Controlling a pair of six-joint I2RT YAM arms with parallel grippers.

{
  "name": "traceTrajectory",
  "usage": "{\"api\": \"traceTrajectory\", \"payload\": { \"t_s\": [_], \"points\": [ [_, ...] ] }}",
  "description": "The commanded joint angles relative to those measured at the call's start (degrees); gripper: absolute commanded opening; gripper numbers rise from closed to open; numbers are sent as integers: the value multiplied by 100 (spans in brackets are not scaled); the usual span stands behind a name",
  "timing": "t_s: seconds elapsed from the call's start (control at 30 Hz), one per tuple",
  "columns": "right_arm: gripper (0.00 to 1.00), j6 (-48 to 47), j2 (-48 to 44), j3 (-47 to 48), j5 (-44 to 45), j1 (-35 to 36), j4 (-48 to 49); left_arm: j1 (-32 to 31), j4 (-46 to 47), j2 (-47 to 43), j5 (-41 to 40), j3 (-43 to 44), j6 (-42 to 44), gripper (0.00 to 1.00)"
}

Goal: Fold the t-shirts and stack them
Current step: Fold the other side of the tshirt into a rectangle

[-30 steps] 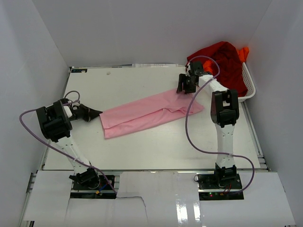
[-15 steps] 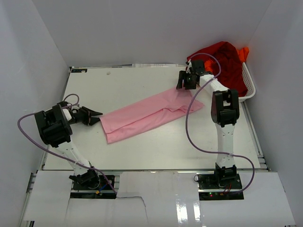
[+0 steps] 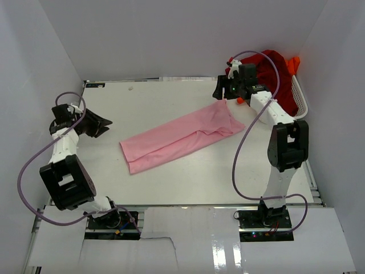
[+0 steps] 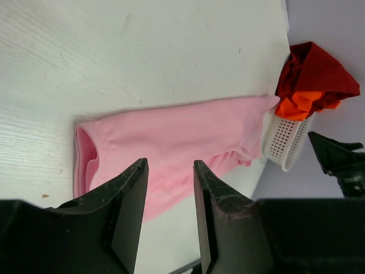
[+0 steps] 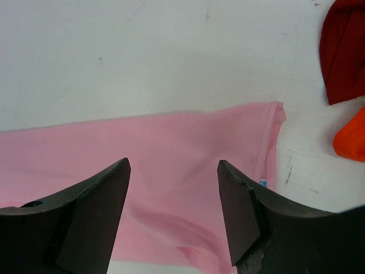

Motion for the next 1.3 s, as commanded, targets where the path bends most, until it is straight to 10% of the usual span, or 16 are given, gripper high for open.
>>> {"api": "traceTrajectory", "payload": {
  "t_s": [0.0,0.47,0.87,1.27],
  "points": [
    [69,-556,-649,-435,16,323,-76,-322,-418,-576,-730,248,430,48],
    [67,259,-2083,-2316,1345,1476,-1317,-3231,-145,854,-1602,1714,1213,48],
    [65,1268,-2154,-3318,993,1485,-342,-4436,-505,3543,-1356,4772,1108,48],
    [63,2808,-1820,-3741,1300,1458,1223,-4850,-471,4257,-925,5487,932,48]
  ]
}}
